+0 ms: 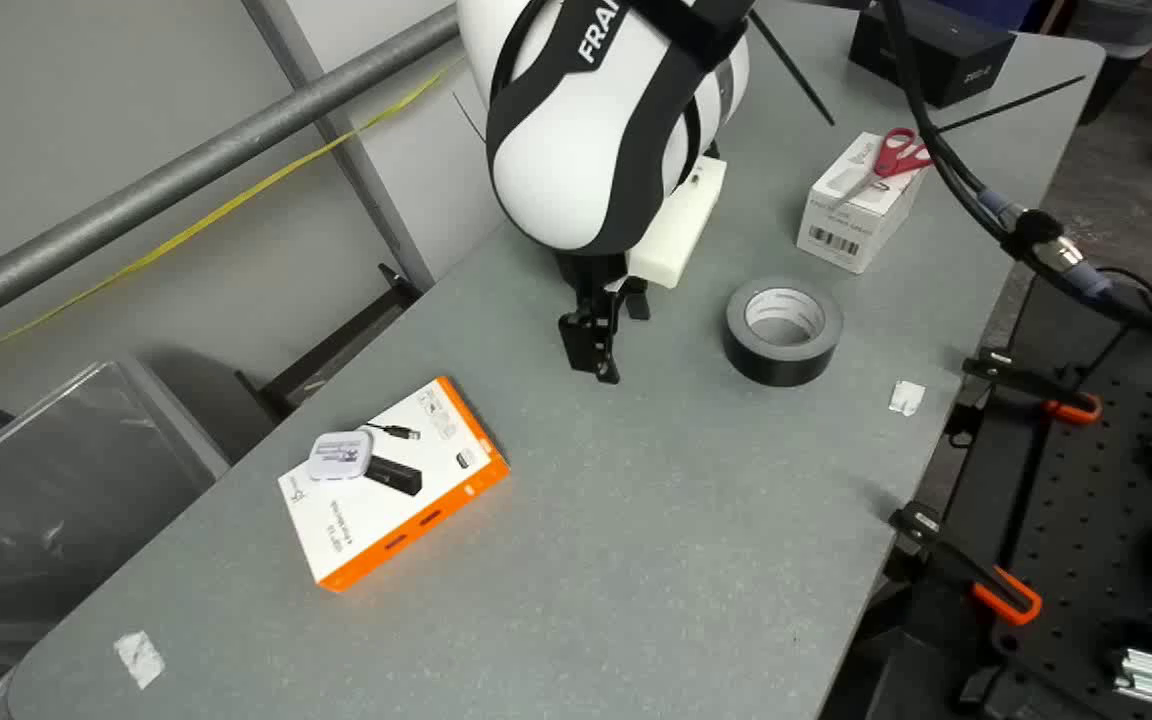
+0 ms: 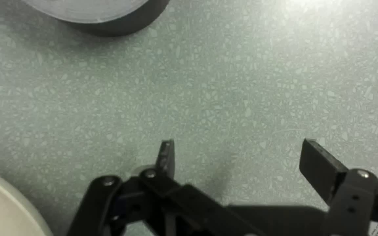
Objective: Put the black masking tape on the plate
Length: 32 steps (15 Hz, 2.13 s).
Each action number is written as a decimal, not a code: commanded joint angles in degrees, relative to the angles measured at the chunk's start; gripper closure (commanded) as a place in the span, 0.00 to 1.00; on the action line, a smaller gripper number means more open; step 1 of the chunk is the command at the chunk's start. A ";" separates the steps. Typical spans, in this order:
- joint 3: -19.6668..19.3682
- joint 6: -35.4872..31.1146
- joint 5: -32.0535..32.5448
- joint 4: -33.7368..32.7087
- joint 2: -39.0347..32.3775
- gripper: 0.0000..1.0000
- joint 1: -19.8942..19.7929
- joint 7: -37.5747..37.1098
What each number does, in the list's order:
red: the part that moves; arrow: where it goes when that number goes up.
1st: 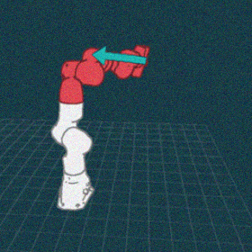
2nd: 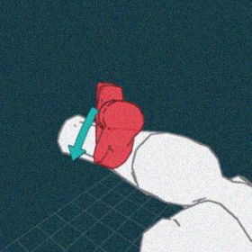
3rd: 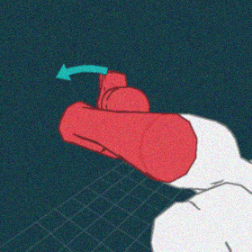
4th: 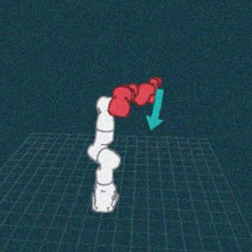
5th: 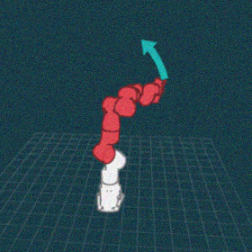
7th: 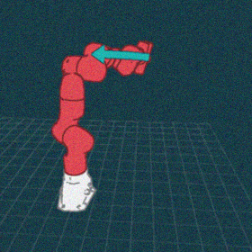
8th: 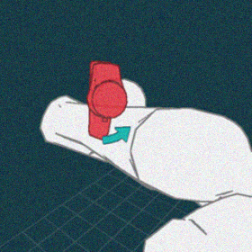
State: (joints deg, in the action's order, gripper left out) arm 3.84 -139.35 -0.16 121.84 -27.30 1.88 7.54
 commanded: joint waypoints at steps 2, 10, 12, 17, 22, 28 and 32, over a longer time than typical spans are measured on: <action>0.14 0.16 0.10 -0.14 -0.04 0.00 -0.13 -0.09; 0.31 0.38 0.10 0.50 0.68 0.04 -0.26 0.44; -0.23 -0.98 1.29 4.35 4.37 0.03 0.16 0.05; -2.00 -6.13 5.36 19.65 18.44 0.00 0.71 -1.40; -4.02 -7.70 9.25 31.31 27.88 0.00 -0.82 -2.99; -6.68 -15.79 9.97 36.41 26.54 0.00 -3.34 -5.89; -7.96 -21.56 13.05 36.45 21.93 0.00 -3.77 -10.51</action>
State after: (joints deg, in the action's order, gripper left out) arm -3.47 -156.21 9.36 158.00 -2.35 -1.29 1.56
